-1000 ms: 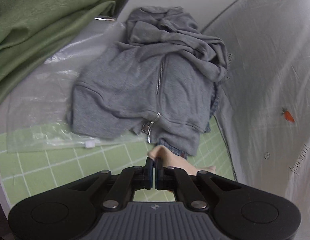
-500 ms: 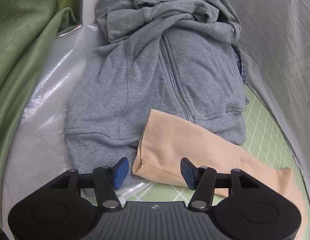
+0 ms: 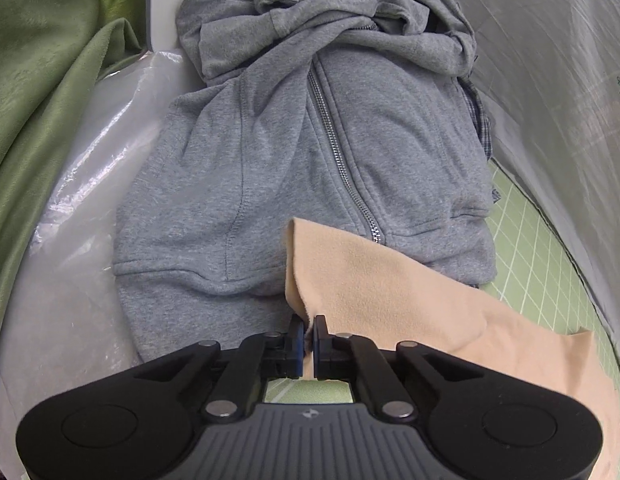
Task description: Fold clothes
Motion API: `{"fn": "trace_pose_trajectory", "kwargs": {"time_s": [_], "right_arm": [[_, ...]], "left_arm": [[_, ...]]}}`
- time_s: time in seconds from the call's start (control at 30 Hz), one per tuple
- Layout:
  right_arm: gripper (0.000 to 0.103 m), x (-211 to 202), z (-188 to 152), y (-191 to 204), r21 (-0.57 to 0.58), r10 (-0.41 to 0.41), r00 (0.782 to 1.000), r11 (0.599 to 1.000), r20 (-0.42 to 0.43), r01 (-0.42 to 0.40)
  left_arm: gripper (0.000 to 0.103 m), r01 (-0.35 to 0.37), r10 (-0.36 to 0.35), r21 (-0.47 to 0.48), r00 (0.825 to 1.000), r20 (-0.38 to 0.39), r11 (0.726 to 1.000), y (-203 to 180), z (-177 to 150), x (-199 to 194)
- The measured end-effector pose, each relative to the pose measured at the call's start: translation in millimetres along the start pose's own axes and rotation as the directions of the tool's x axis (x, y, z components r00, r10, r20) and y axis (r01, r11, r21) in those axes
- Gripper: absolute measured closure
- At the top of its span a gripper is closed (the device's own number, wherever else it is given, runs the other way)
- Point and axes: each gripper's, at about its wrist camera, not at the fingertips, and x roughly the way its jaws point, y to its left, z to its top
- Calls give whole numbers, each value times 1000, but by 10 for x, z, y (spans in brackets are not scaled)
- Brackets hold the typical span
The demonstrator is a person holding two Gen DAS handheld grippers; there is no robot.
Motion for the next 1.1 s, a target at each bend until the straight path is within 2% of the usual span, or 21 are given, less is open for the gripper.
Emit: {"fn": "trace_pose_trajectory", "kwargs": {"time_s": [0.37,0.7,0.9,1.0,1.1], "right_arm": [[6,-105,-191,-416,9,87,995,996,53,-88],[6,-70,-430,-1131,43,91,996,995,26,-92],[6,-30,-556,-1529,52,73,997,996,16,-74],[6,3,-576,-1721,64,65,998,996,21,-66],[6,35,-567,-1894,76,60,998,995,36,-62]], "left_arm": [[100,45,-47,-186,999,-4,982,212,-615,-637],[99,-13,-20,-283,993,-114,959,347,-1505,-797],[99,-29,-11,-267,989,-149,963,227,-1909,-816],[93,-35,-4,-247,988,-156,968,150,-2053,-832],[75,-44,18,-192,991,-135,980,8,-2140,-929]]}}
